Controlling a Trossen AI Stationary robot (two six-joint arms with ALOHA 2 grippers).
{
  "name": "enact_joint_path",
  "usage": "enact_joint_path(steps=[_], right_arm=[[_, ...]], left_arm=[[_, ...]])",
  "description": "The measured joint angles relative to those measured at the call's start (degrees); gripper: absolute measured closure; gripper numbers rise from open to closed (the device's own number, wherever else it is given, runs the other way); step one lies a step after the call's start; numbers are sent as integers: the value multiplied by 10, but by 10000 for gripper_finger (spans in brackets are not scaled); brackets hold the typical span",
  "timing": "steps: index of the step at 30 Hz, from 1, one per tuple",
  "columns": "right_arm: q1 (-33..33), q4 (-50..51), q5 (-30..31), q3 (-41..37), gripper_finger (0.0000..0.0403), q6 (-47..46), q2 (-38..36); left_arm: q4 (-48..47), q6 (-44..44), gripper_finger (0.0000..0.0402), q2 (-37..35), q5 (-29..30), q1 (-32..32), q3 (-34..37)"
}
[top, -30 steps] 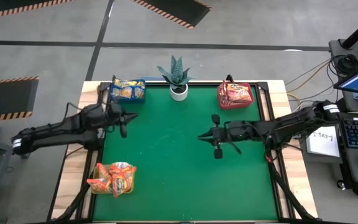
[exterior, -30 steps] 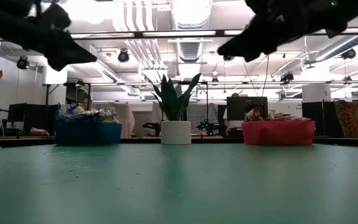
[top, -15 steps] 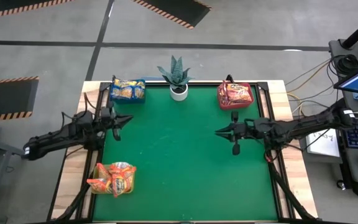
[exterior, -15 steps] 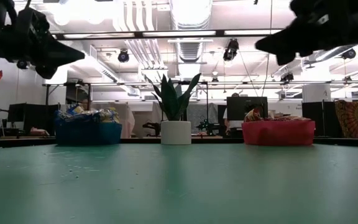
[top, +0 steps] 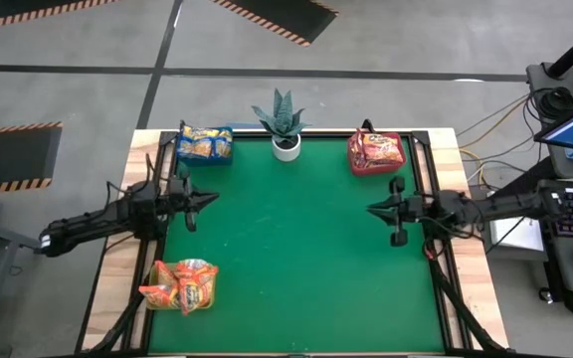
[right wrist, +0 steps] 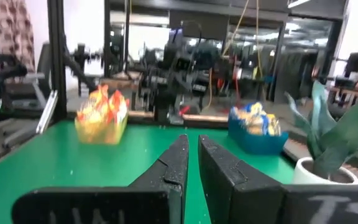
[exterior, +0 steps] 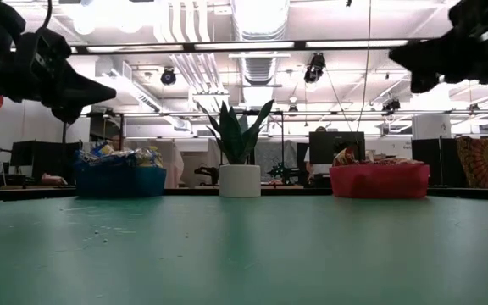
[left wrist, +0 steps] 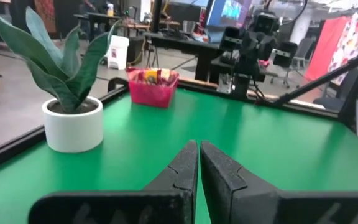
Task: Sort Maruchan noodles
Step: Return to Home Position
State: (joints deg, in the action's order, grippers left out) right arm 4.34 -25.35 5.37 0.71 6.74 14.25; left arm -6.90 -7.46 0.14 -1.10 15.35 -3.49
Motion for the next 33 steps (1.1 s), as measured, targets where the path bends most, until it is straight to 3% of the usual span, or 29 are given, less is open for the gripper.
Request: enact_joint_path(steps=[9, 13, 21, 33], right_arm=[[0, 98, 2, 0, 375, 34, -142], [-1, 107, 11, 0, 375, 60, -138], [-1, 191, 96, 0, 374, 62, -132], [0, 208, 97, 3, 374, 3, -130]], left_arm=[[33, 10, 400, 1, -11, 0, 11], [33, 10, 400, 4, -10, 0, 11], [34, 8, 400, 8, 20, 0, 11], [35, 8, 400, 10, 20, 0, 11]])
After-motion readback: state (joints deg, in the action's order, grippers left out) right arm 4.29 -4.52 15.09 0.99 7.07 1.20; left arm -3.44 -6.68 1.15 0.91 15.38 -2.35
